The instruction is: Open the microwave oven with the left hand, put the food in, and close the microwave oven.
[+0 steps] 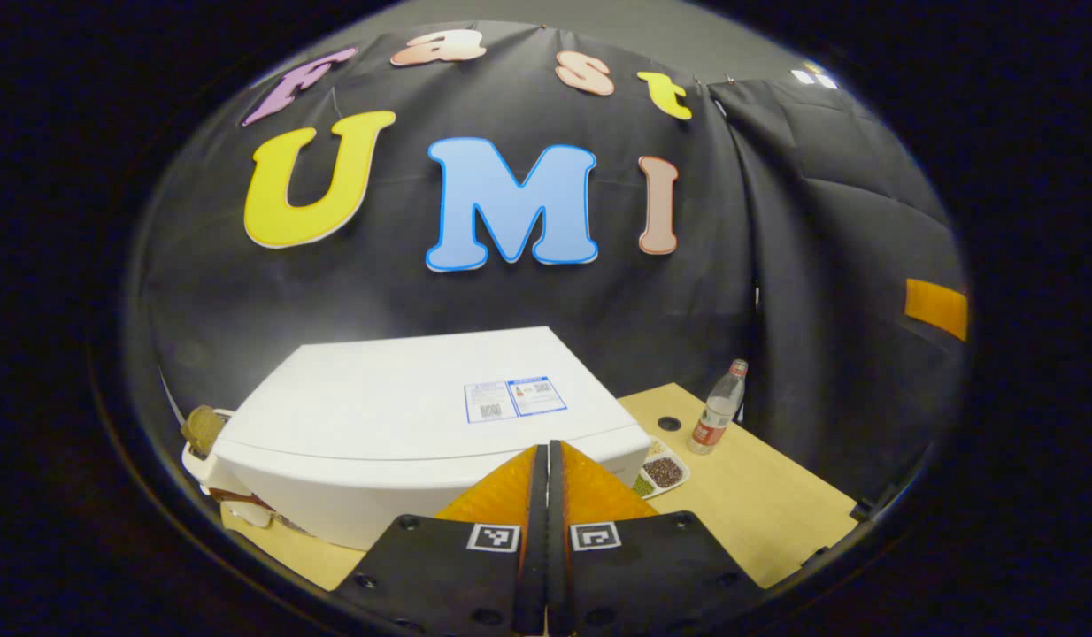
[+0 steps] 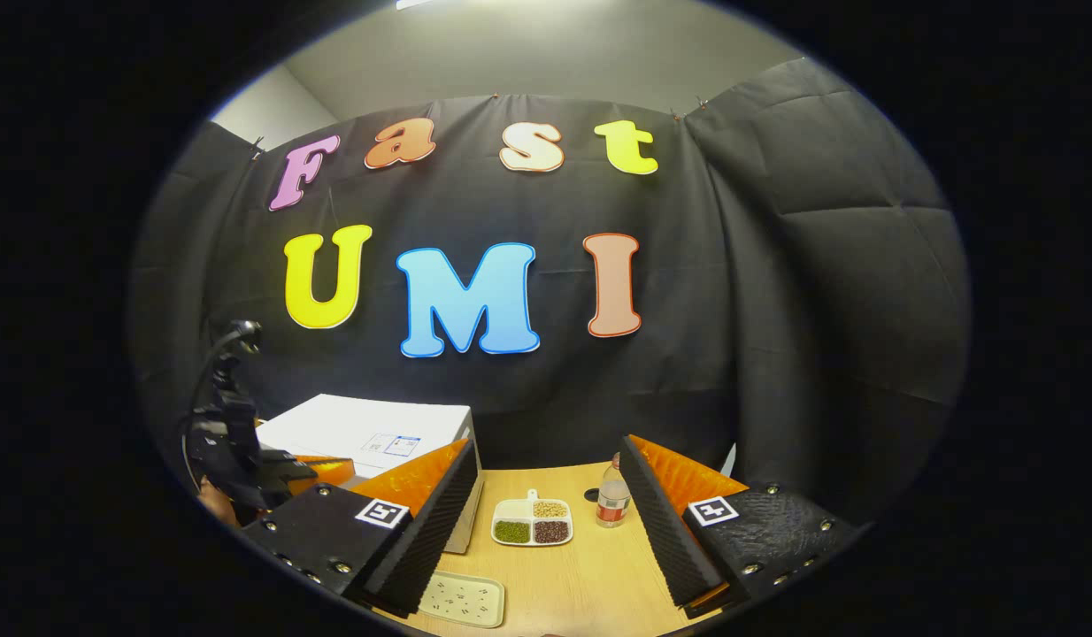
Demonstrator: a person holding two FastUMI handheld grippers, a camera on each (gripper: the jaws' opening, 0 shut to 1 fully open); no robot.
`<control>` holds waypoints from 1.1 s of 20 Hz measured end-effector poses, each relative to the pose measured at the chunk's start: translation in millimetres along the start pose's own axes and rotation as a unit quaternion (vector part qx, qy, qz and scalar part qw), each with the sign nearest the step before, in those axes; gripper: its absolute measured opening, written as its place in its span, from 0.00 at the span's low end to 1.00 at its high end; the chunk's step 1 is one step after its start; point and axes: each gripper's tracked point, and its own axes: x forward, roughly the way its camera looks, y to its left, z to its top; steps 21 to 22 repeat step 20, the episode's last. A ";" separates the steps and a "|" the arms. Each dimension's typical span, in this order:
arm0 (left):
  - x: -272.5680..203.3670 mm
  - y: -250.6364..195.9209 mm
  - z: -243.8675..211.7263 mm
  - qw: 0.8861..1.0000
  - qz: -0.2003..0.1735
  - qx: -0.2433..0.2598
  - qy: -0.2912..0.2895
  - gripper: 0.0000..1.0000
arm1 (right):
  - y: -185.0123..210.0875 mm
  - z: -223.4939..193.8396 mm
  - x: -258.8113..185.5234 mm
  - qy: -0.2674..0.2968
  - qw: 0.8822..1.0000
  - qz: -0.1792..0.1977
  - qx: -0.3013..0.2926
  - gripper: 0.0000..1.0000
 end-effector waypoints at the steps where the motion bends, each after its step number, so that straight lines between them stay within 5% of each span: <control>1: -15.7 0.3 21.0 1.000 0.002 -0.002 -0.027 0.07 | 4.2 1.4 0.5 -0.001 1.000 0.002 0.000 0.99; 2: -33.0 0.0 42.4 0.999 0.001 -0.004 -0.054 0.08 | 8.8 4.3 -1.0 -0.005 1.000 0.005 -0.001 0.99; 3: -51.8 -0.2 65.8 0.997 0.001 -0.004 -0.083 0.23 | 13.9 8.1 -2.2 -0.009 1.000 0.008 -0.002 0.99; 6: -109.5 7.1 120.3 0.986 0.033 -0.004 -0.163 0.96 | 29.5 18.1 -7.8 -0.023 0.999 0.022 -0.008 0.99; 11: -188.9 9.1 143.2 0.974 0.078 -0.001 -0.212 0.97 | 62.1 37.7 -31.3 -0.043 0.998 0.049 0.007 0.99; 22: -216.5 15.1 122.3 0.978 0.073 -0.029 -0.191 0.96 | 99.3 51.3 -52.4 -0.060 0.996 0.063 0.005 0.98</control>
